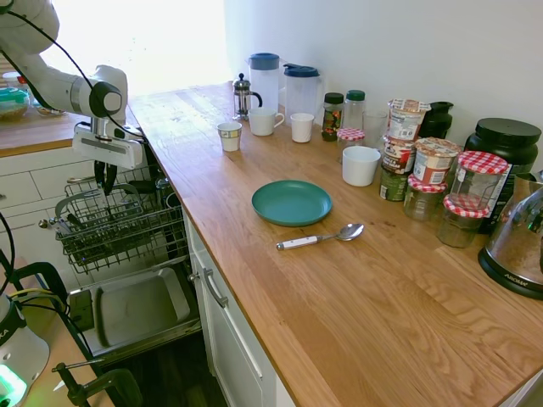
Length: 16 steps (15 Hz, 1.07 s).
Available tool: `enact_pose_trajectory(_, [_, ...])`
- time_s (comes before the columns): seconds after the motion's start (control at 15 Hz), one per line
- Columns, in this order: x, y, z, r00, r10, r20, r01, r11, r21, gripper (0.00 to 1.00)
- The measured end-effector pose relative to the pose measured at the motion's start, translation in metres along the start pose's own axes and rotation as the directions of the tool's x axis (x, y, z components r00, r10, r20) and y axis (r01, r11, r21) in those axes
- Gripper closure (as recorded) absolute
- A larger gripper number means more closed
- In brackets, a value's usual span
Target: Put the fork in the dishwasher
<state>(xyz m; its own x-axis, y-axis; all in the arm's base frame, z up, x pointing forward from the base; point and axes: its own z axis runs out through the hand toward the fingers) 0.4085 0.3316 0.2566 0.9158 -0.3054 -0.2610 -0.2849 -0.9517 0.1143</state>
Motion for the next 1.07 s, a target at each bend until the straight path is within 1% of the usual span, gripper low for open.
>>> enact_pose_trajectory(0.07, [0.001,-0.001,0.005,1.0,0.0,0.002,0.0,1.0,-0.004,1.0])
enact_pose_trajectory(0.13, [0.003,-0.002,0.011,1.0,0.001,0.004,-0.001,1.0,-0.01,0.0])
enact_pose_trajectory(0.33, [0.005,-0.01,0.021,1.0,0.003,0.009,-0.003,1.0,-0.017,0.0])
enact_pose_trajectory(1.07, [0.015,-0.013,0.02,1.0,0.012,0.005,-0.012,1.0,-0.012,0.0])
